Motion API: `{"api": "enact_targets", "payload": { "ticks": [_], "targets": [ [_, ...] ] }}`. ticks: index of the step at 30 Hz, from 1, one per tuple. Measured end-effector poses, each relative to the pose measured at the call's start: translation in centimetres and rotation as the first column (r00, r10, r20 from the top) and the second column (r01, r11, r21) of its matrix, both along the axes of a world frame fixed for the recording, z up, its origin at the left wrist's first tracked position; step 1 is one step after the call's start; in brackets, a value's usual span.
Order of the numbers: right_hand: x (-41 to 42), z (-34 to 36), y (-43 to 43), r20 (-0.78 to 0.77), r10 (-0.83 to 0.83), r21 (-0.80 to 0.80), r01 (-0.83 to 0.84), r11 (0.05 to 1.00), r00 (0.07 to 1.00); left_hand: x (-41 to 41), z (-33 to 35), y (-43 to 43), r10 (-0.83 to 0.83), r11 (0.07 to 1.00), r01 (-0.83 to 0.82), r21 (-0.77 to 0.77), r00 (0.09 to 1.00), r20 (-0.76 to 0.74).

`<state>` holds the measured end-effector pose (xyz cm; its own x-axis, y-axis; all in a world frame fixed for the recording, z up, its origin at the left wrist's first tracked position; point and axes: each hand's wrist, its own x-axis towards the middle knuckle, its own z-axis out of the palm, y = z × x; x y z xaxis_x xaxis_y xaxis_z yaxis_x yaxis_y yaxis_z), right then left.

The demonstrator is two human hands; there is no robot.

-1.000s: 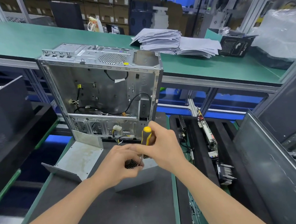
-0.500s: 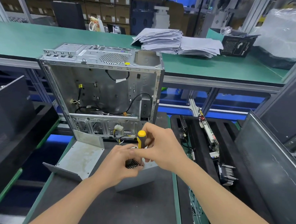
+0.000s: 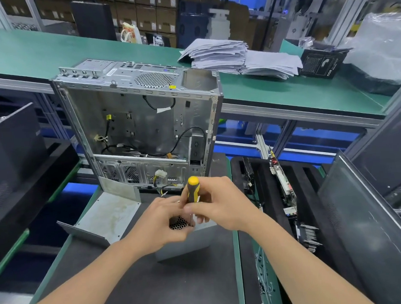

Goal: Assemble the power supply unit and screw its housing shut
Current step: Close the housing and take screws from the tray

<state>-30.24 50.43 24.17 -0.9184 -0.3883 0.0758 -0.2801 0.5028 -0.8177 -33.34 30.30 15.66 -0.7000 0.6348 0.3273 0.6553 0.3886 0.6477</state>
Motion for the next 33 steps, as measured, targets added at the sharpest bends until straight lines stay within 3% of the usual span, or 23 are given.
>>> {"api": "enact_targets", "payload": {
  "ticks": [5,7,10,12,15,23,30,33],
  "targets": [
    [0.3,-1.7,-1.2,-0.204,-0.352,0.035,0.366,0.930,0.913,0.2,0.0,0.1,0.039,0.999,-0.038,-0.006,0.999,0.028],
    [0.3,-1.7,-1.0,-0.204,-0.331,0.023,0.343,0.939,0.921,0.2,0.0,0.0,0.036,0.999,-0.036,0.011,0.999,0.035],
    [0.2,-0.7,-0.2,-0.118,-0.038,-0.028,0.035,0.999,0.992,0.0,0.0,-0.1,0.018,1.000,-0.019,0.008,0.999,0.034],
    [0.2,-0.2,0.1,-0.046,0.070,-0.078,-0.073,0.994,0.997,0.1,0.2,-0.1,0.010,1.000,-0.010,-0.003,1.000,0.026],
    [0.2,0.2,-0.3,-0.026,-0.051,-0.087,0.048,0.995,0.998,0.2,0.5,-0.2,0.009,1.000,-0.008,-0.027,1.000,0.016],
    [0.1,-0.3,-2.0,-0.147,-0.333,0.007,0.338,0.941,0.931,0.4,1.1,-0.6,0.012,0.997,-0.007,-0.070,0.998,0.062],
    [0.0,-0.8,-2.1,-0.272,-0.417,0.059,0.448,0.892,0.867,0.5,1.2,-0.7,0.035,0.996,-0.029,-0.083,0.997,0.071],
    [0.1,-0.8,-1.9,-0.212,-0.363,-0.001,0.371,0.929,0.907,0.5,1.3,-0.6,0.037,0.997,-0.030,-0.070,0.995,0.097]
  ]
}}
